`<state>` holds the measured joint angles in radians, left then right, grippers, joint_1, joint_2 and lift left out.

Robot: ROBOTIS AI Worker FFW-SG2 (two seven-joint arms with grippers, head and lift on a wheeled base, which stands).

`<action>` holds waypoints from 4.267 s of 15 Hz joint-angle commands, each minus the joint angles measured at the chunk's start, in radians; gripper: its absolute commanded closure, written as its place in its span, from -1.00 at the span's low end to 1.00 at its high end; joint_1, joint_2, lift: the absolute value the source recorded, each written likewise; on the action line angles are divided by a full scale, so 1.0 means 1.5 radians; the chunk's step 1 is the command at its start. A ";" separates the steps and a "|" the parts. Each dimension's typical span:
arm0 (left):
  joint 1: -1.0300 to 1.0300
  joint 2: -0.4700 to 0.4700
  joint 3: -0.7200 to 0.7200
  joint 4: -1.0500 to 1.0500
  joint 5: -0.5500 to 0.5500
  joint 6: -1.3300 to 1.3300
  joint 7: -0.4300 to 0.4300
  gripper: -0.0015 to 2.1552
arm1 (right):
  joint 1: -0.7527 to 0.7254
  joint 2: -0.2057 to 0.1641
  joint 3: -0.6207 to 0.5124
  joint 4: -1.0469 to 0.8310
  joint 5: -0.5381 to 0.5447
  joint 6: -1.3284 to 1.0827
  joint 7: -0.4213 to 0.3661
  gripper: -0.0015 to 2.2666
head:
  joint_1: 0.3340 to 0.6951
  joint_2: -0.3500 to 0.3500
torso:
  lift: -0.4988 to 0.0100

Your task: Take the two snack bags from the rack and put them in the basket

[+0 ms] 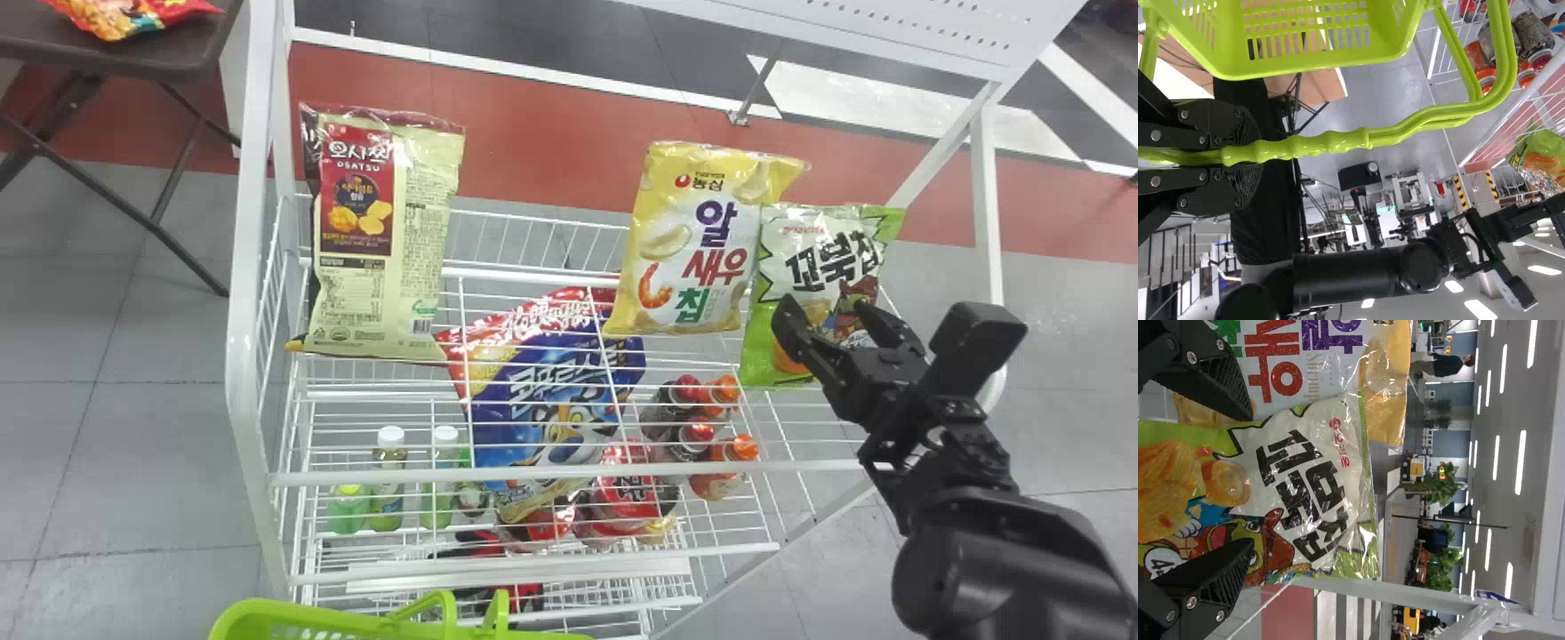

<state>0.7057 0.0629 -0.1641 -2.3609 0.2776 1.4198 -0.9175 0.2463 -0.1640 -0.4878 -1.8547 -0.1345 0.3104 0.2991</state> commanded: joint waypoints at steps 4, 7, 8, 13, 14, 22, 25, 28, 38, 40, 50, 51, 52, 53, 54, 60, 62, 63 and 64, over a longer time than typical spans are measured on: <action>0.004 0.003 0.002 -0.001 0.000 0.000 -0.007 0.52 | -0.038 0.001 0.014 0.028 0.025 0.026 -0.018 -0.83 | 1.00 -1.00 | 0.92; 0.007 0.003 0.003 -0.002 0.000 0.000 -0.009 0.52 | -0.043 0.002 -0.009 0.029 0.013 0.038 -0.027 -0.83 | 1.00 -1.00 | 0.92; 0.008 0.003 0.002 -0.002 0.000 0.000 -0.009 0.52 | -0.043 0.002 -0.019 0.029 0.000 0.038 -0.033 -0.83 | 1.00 -1.00 | 0.92; 0.008 0.004 -0.008 -0.004 -0.006 0.000 -0.002 0.51 | -0.046 -0.010 -0.032 0.034 0.000 0.067 -0.026 -0.73 | 1.00 -1.00 | 0.92; 0.008 0.005 -0.010 -0.003 -0.007 0.000 -0.002 0.51 | -0.050 -0.012 -0.032 0.034 0.004 0.081 -0.015 -0.47 | 1.00 -1.00 | 0.92; 0.022 0.006 -0.004 0.003 -0.012 -0.012 -0.004 0.52 | -0.069 -0.008 -0.024 0.062 -0.008 0.095 0.005 0.99 | 1.00 -1.00 | 0.92; 0.020 0.005 -0.005 0.004 -0.013 -0.012 -0.001 0.52 | -0.037 -0.001 -0.030 0.044 -0.038 0.042 -0.027 0.99 | 1.00 -1.00 | 0.92; 0.019 0.006 -0.002 0.002 -0.013 -0.012 -0.001 0.52 | -0.013 -0.001 -0.037 0.014 -0.064 0.032 -0.070 0.99 | 1.00 -1.00 | 0.92; 0.001 0.000 0.005 0.007 -0.008 -0.010 -0.001 0.51 | 0.226 0.046 -0.018 -0.298 -0.220 0.106 -0.056 0.99 | 1.00 -1.00 | 0.92; -0.003 -0.002 0.010 0.006 0.003 -0.014 0.001 0.52 | 0.262 0.053 -0.002 -0.355 -0.224 0.200 -0.038 0.99 | 1.00 -1.00 | 0.92; -0.012 -0.009 0.012 -0.019 0.038 -0.012 0.065 0.52 | 0.329 0.049 0.056 -0.486 -0.274 0.750 0.031 0.99 | 1.00 -1.00 | 0.92; -0.012 -0.009 0.012 -0.020 0.038 -0.012 0.068 0.52 | 0.329 0.048 0.073 -0.486 -0.273 0.768 0.030 0.99 | 1.00 -1.00 | 0.92; -0.012 -0.009 0.012 -0.021 0.038 -0.012 0.071 0.52 | 0.329 0.047 0.090 -0.485 -0.274 0.793 0.027 0.99 | 1.00 -1.00 | 0.92; -0.012 -0.009 0.013 -0.022 0.041 -0.012 0.071 0.52 | 0.328 0.042 0.112 -0.486 -0.274 0.819 0.020 0.99 | 1.00 -1.00 | 0.92; -0.012 -0.009 0.013 -0.024 0.041 -0.012 0.071 0.52 | 0.327 0.039 0.136 -0.483 -0.272 0.841 0.016 0.99 | 1.00 -1.00 | 0.92; -0.012 -0.008 0.013 -0.024 0.041 -0.008 0.068 0.52 | 0.295 0.030 0.242 -0.419 -0.230 0.841 -0.019 0.99 | 1.00 -1.00 | 0.92; -0.012 -0.007 0.013 -0.024 0.041 -0.006 0.067 0.52 | 0.276 0.020 0.250 -0.385 -0.214 0.841 -0.032 0.88 | 1.00 -1.00 | 0.92; -0.012 -0.008 0.012 -0.024 0.041 -0.006 0.066 0.52 | 0.271 0.015 0.250 -0.370 -0.199 0.841 -0.037 0.48 | 1.00 -1.00 | 0.92; -0.012 -0.008 0.011 -0.024 0.041 -0.006 0.067 0.52 | 0.269 0.014 0.249 -0.360 -0.187 0.821 -0.037 -0.23 | 1.00 -1.00 | 0.92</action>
<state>0.6872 0.0513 -0.1449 -2.3976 0.3390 1.4105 -0.8182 0.6577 -0.1369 -0.1145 -2.4209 -0.4402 1.5631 0.2441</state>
